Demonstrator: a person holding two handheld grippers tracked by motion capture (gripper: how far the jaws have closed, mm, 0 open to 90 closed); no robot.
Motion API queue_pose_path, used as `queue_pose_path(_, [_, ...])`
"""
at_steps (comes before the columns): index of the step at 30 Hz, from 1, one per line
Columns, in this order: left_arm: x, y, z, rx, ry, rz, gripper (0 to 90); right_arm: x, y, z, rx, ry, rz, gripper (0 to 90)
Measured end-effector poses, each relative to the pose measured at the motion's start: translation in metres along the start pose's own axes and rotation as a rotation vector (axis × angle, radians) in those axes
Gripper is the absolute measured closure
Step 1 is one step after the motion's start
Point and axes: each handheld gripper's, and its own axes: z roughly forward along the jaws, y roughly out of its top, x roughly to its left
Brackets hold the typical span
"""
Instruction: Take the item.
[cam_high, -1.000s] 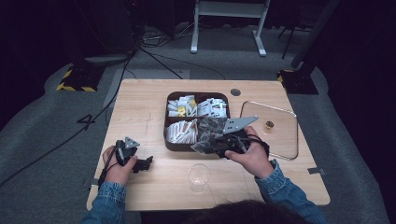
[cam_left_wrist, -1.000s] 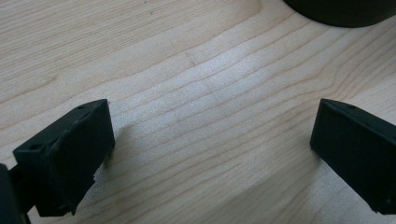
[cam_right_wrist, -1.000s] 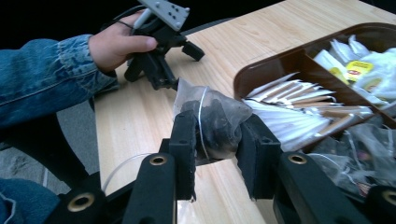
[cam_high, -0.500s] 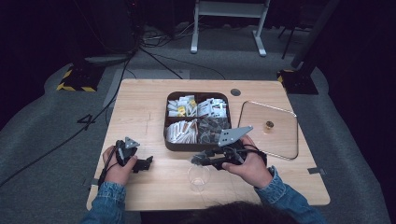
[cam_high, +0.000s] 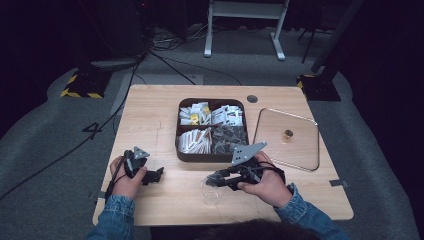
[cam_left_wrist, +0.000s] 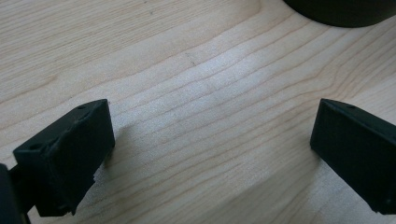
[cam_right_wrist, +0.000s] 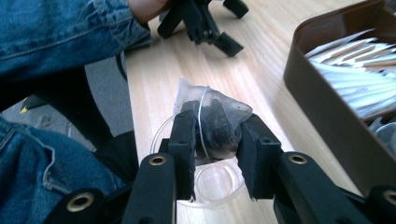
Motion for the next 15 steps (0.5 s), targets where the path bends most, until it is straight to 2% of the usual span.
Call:
queue_pose_path(9, [0.000,0.000,0.000,0.000,0.000,0.000,0.2,0.002,-0.002,0.007,0.048,0.015,-0.007,68.8])
queue_pose_path(10, [0.000,0.000,0.000,0.000,0.000,0.000,0.2,0.002,-0.003,0.009,0.071,0.018,-0.014,68.2])
queue_pose_path(15, [0.000,0.000,0.000,0.000,0.000,0.000,0.2,0.001,-0.003,0.012,0.089,0.021,-0.014,55.3])
